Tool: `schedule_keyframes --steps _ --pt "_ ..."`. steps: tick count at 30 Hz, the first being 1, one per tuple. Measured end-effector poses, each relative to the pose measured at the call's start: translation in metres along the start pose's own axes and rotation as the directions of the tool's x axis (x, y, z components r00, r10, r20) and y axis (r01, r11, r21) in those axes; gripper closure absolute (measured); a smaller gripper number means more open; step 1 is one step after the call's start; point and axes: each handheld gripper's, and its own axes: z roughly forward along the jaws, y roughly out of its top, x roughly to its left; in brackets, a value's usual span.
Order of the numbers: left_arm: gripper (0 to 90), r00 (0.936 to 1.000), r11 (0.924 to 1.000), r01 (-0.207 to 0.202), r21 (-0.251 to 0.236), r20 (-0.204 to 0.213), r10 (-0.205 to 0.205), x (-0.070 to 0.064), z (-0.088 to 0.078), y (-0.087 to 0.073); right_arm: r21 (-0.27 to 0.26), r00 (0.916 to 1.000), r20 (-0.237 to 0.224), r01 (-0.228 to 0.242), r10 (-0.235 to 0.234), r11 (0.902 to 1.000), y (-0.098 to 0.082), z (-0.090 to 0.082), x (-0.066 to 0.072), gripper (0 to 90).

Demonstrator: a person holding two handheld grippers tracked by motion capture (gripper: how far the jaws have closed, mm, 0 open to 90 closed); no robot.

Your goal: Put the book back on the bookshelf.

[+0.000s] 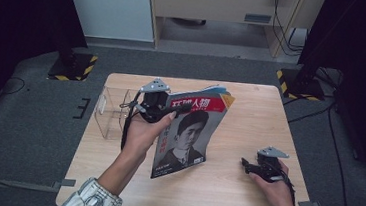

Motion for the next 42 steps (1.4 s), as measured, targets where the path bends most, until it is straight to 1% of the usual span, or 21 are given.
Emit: schedule_keyframes --steps 6,11,17,24,32,36,42 --pt "86.3 0.9999 0.9999 -0.011 -0.004 0.001 0.011 -0.003 -0.01 0.003 0.001 1.0 -0.002 0.001 -0.001 1.0 0.0 0.0 0.0 30.5" --pt "86.2 0.9999 0.9999 -0.014 -0.006 0.001 0.014 -0.002 -0.017 0.002 0.001 1.0 -0.003 0.001 -0.001 1.0 0.0 0.0 0.0 30.5" --pt "86.2 1.0 0.9999 -0.006 -0.013 -0.006 0.006 0.004 -0.03 0.0 0.001 1.0 -0.002 0.002 -0.002 1.0 0.0 0.0 0.0 30.5" --pt "86.3 0.9999 0.9999 -0.006 -0.014 -0.014 0.006 0.008 -0.044 -0.004 0.0 1.0 -0.002 0.001 -0.001 1.0 0.0 0.0 0.001 30.4" --pt "86.3 0.9996 0.9999 -0.009 -0.01 -0.026 0.009 0.012 -0.053 -0.01 0.001 1.0 -0.003 0.005 -0.005 1.0 0.0 0.0 0.001 30.5" --pt "86.2 0.9996 0.9997 0.005 -0.022 -0.029 -0.005 0.018 -0.061 -0.014 0.001 1.0 -0.003 0.005 -0.005 1.0 0.0 0.0 0.001 30.4" --pt "86.3 0.9993 0.9998 0.003 -0.022 -0.036 -0.004 0.021 -0.068 -0.018 0.0 1.0 -0.002 0.003 -0.003 1.0 0.0 0.0 0.001 30.5"
